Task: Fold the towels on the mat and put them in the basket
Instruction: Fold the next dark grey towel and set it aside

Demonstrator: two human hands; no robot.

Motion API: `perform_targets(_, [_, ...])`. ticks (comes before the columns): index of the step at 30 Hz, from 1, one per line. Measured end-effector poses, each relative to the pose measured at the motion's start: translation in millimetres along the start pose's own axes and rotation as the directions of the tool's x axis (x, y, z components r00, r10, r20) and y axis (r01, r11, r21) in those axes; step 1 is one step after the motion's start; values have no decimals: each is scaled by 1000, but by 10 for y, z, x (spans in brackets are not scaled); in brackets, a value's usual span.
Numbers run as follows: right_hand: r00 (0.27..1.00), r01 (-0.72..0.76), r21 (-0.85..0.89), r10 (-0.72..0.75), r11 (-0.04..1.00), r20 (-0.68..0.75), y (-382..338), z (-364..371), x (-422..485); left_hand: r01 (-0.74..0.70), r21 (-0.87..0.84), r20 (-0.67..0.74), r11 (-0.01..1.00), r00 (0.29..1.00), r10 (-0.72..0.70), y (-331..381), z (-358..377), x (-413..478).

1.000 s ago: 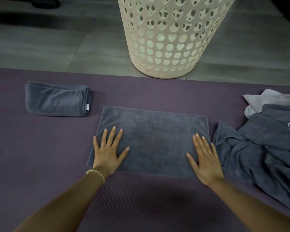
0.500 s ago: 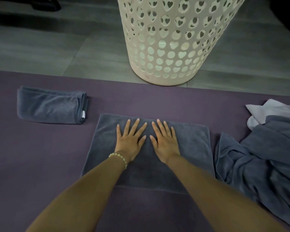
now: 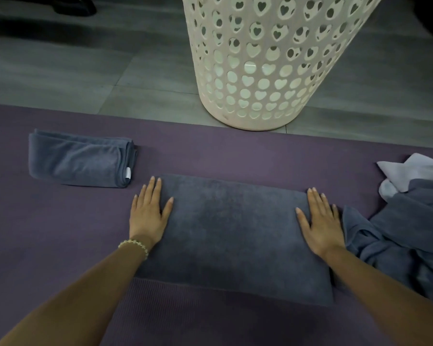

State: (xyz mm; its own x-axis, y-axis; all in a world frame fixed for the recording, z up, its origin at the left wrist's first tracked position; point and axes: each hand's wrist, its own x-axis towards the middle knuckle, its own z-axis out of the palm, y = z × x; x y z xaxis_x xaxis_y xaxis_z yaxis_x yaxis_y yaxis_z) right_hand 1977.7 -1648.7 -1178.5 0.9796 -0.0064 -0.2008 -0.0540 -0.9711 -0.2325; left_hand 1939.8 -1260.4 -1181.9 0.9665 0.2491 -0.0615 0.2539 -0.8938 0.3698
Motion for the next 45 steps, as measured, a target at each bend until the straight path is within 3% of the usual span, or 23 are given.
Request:
perform_targets(4, [1000,-18,11,18,1000,-15,-167,-23,-56,70,-258,-36,964,996,-82,-138,-159,-229])
perform_targets(7, [983,176,67,-171,982,-63,-519,23,-259,94,-298,-29,950,994,-108,-187,-228,-424])
perform_targets(10, [920,390,149,-391,909,-23,-997,96,-423,268,-425,137,864,963,-231,-240,-317,-437])
perform_targets(12, [884,454,262,-467,851,-14,-1333,124,-503,337,-433,280,836,932,-231,-270,-398,-365])
perform_targets(14, [881,350,507,-461,787,108,-1674,97,-593,344,-505,374,792,914,-159,-205,-531,-352])
perform_targets(16, [859,90,762,-438,641,267,-1984,21,-659,246,-551,394,798,919,-11,-72,-647,-380])
perform_targets(18, [837,-140,869,-412,476,360,-2211,-46,-685,118,-521,435,845,889,144,124,-695,-408])
perform_targets(20, [847,-258,886,-352,385,400,-2295,-58,-669,83,-498,512,863,831,215,318,-681,-438])
perform_targets(23, [898,-289,902,-235,321,372,-2189,17,-645,387,-617,656,686,735,175,509,-671,-488])
perform_targets(25, [916,-289,889,-166,355,364,-2043,51,-655,507,-646,706,571,681,194,612,-659,-570])
perform_targets(26, [922,-290,886,-143,362,360,-1961,49,-662,484,-661,684,573,702,196,647,-622,-593])
perform_targets(27, [927,-293,888,-123,355,355,-1874,56,-659,415,-693,611,589,772,176,686,-584,-609])
perform_targets(29, [937,-296,890,-77,346,342,-1699,-10,-677,151,-668,320,729,942,98,696,-470,-567])
perform_targets(30, [943,-292,888,-52,354,330,-1598,-51,-679,29,-583,210,812,971,117,700,-409,-544])
perform_targets(33, [964,-254,880,32,402,263,-1220,-226,-651,-211,-329,187,921,941,282,829,-188,-533])
perform_targets(37, [969,-237,871,168,431,180,-627,-353,-666,-421,-49,311,906,855,414,1214,115,-616])
perform_targets(42, [927,-341,881,272,327,258,-286,-193,-726,-444,116,273,888,874,402,1415,414,-684])
perform_targets(45, [955,-255,871,252,420,158,-337,-162,-674,-458,53,230,887,870,436,1439,434,-687])
